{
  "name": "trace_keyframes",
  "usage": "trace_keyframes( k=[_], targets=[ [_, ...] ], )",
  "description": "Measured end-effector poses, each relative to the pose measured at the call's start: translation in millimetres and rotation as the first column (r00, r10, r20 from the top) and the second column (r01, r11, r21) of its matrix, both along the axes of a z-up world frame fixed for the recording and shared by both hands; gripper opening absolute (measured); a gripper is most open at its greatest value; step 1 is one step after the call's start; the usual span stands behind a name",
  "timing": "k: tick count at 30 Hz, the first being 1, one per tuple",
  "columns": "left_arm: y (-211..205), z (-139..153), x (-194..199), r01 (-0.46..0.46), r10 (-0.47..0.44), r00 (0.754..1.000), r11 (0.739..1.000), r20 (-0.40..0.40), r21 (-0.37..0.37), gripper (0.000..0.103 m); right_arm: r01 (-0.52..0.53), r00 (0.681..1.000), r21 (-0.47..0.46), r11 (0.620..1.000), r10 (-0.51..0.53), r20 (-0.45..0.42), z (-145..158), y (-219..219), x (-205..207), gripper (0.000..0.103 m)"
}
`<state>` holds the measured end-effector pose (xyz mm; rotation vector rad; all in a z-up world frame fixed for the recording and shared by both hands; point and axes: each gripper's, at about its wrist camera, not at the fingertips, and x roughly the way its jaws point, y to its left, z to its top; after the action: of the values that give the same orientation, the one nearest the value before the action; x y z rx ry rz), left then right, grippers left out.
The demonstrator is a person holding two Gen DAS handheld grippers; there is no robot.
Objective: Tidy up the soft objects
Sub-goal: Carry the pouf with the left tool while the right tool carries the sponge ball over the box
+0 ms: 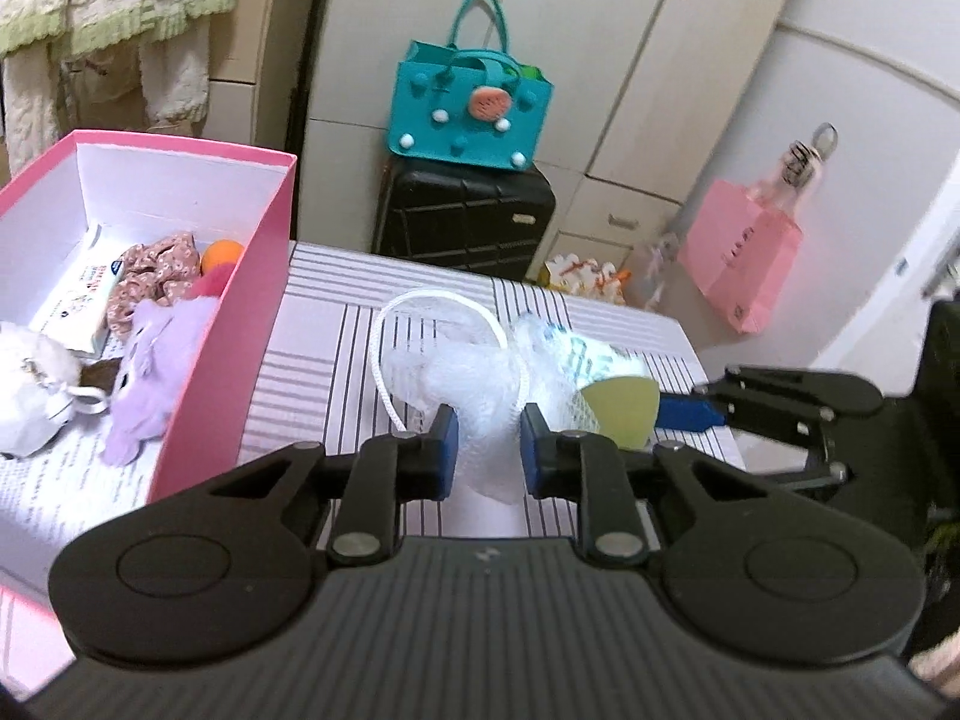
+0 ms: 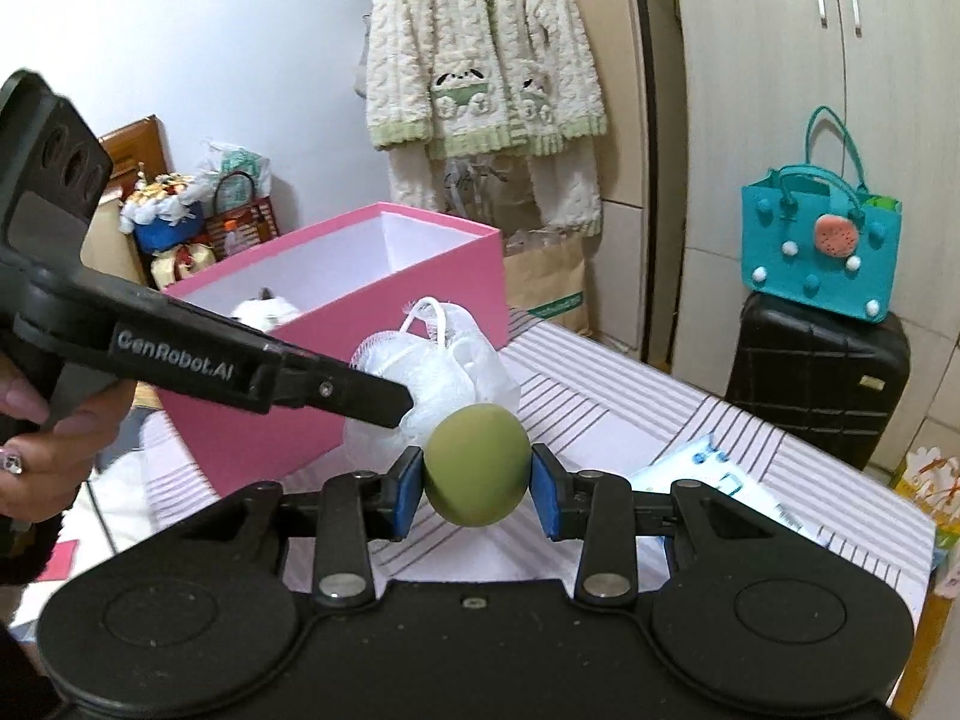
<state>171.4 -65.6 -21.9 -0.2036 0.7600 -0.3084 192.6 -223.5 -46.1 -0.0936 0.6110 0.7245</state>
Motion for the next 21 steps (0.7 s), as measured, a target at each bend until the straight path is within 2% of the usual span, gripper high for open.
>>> trace_keyframes(
  k=[6, 13, 17, 21],
  targets=[
    [15, 17, -25, 0.065, -0.065, 0.998, 0.998, -0.012, 0.007, 0.017, -0.022, 0.999, 0.021, 1.000, 0.023, -0.039, 13, 4, -24, 0.043],
    [30, 37, -51, 0.133, -0.133, 0.991, 0.990, -0.011, 0.040, 0.016, -0.066, 0.997, 0.025, 0.998, 0.066, -0.035, 33, 16, -53, 0.043],
    [40, 50, -69, 0.165, -0.164, 0.986, 0.984, -0.025, 0.062, 0.016, -0.093, 0.996, -0.001, 0.996, 0.093, -0.017, 46, 31, -69, 0.043],
    [53, 66, -87, 0.180, -0.179, 0.984, 0.978, -0.023, 0.102, 0.016, -0.134, 0.990, -0.011, 0.991, 0.133, -0.036, 59, 46, -80, 0.043]
  ],
)
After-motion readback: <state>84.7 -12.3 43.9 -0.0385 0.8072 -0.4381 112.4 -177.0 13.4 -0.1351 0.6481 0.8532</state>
